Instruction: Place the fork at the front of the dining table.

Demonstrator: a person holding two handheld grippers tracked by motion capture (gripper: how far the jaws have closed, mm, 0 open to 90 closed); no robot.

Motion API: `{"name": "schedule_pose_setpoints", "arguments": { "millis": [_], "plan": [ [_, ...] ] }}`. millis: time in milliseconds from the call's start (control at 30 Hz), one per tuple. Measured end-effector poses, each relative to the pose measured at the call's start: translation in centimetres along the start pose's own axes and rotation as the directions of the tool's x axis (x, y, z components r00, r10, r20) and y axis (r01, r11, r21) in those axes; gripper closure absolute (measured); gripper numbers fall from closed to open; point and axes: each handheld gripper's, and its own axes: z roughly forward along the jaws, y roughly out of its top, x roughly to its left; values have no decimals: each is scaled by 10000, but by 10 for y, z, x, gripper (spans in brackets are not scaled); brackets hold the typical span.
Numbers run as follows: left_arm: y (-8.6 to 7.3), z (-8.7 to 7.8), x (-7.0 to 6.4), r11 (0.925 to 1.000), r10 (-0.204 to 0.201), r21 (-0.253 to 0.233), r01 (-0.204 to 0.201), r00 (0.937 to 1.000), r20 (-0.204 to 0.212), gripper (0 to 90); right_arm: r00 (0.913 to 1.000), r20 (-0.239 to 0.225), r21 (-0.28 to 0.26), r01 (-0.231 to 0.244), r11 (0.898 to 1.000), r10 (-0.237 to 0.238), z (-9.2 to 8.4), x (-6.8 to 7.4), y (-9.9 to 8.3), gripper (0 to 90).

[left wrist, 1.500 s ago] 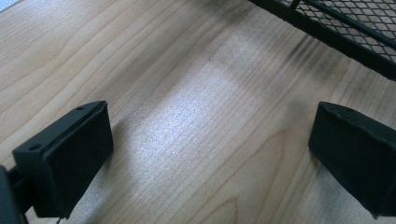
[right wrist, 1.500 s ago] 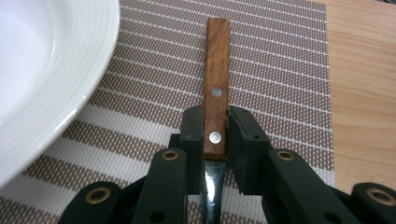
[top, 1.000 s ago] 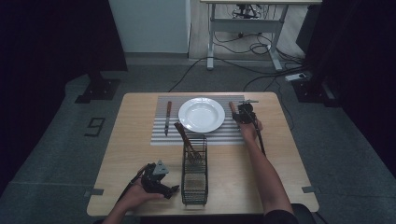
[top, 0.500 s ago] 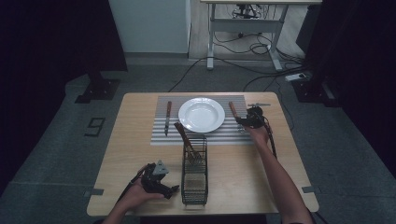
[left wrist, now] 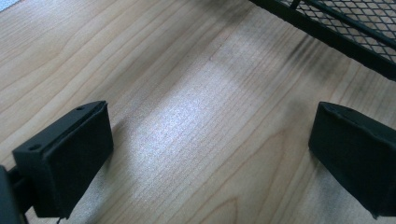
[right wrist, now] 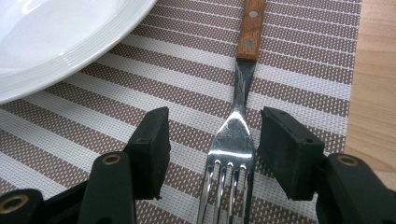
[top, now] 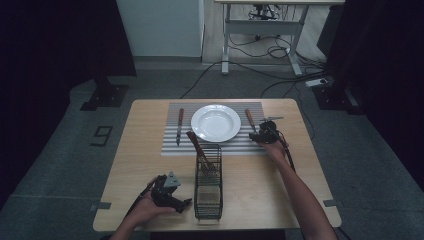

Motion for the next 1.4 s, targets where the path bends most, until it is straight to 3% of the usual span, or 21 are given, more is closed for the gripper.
{"name": "schedule_pose_setpoints", "arguments": {
  "millis": [400, 533, 800, 1100, 1400],
  "plan": [
    [0, 0, 0, 10000, -10, 1, 10, 10000, -11, 0, 9989, -456, -10, -104, 9999, 103, -2, 5, -1, 449],
    [0, 0, 0, 10000, -17, 1, 17, 10000, -16, 0, 9998, -217, -66, 20, 10000, -21, -3, 5, -1, 438],
    [0, 0, 0, 10000, -41, -4, 41, 10000, -36, 0, 9994, -249, -536, -252, 9982, 239, -15, -1, 1, 421],
    [0, 0, 0, 10000, -43, -4, 43, 10000, -37, 0, 9972, -741, -879, -10, 9961, -56, -39, 7, 3, 400],
    [0, 0, -1, 10000, -47, -6, 47, 10000, -39, 0, 9908, -1161, -1517, 508, 9871, -689, -80, 18, -6, 394]
  ]
}}
